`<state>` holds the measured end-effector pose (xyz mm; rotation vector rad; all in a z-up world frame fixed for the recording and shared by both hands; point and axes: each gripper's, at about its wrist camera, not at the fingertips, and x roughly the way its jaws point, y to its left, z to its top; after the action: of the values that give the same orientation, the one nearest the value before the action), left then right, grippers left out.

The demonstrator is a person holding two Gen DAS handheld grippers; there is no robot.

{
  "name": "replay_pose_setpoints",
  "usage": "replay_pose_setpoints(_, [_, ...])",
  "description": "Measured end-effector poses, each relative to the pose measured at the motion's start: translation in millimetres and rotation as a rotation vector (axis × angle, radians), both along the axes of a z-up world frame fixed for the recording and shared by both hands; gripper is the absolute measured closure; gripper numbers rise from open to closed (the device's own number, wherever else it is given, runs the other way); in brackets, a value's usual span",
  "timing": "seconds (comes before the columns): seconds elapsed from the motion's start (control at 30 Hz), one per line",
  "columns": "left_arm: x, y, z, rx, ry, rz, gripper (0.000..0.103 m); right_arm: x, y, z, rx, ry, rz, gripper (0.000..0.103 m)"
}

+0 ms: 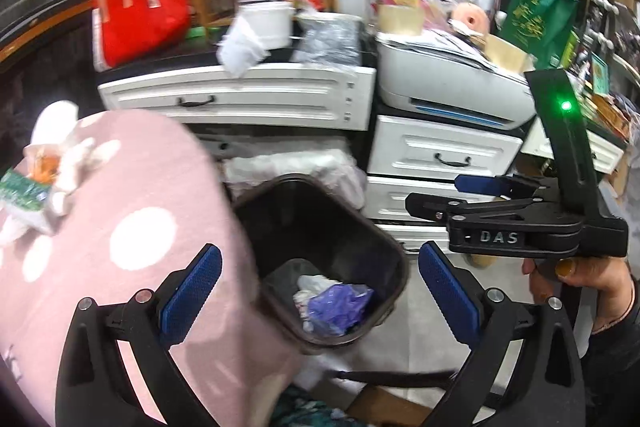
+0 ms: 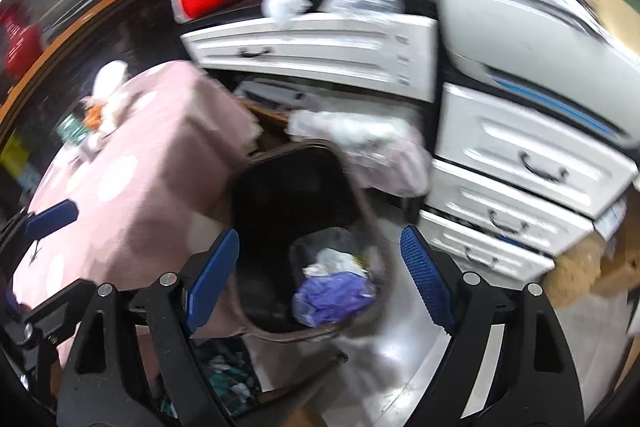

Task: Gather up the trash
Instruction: 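Move both open tools back over the table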

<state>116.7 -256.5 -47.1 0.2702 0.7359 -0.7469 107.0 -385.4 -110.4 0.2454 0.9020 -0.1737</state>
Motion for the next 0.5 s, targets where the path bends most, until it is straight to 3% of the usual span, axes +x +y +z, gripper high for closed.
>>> replay_pose_setpoints(0.5, [38, 135, 17, 0.017, -0.059, 0.265, 0.006, 62, 135, 12, -0.001, -0.019, 0.399, 0.021])
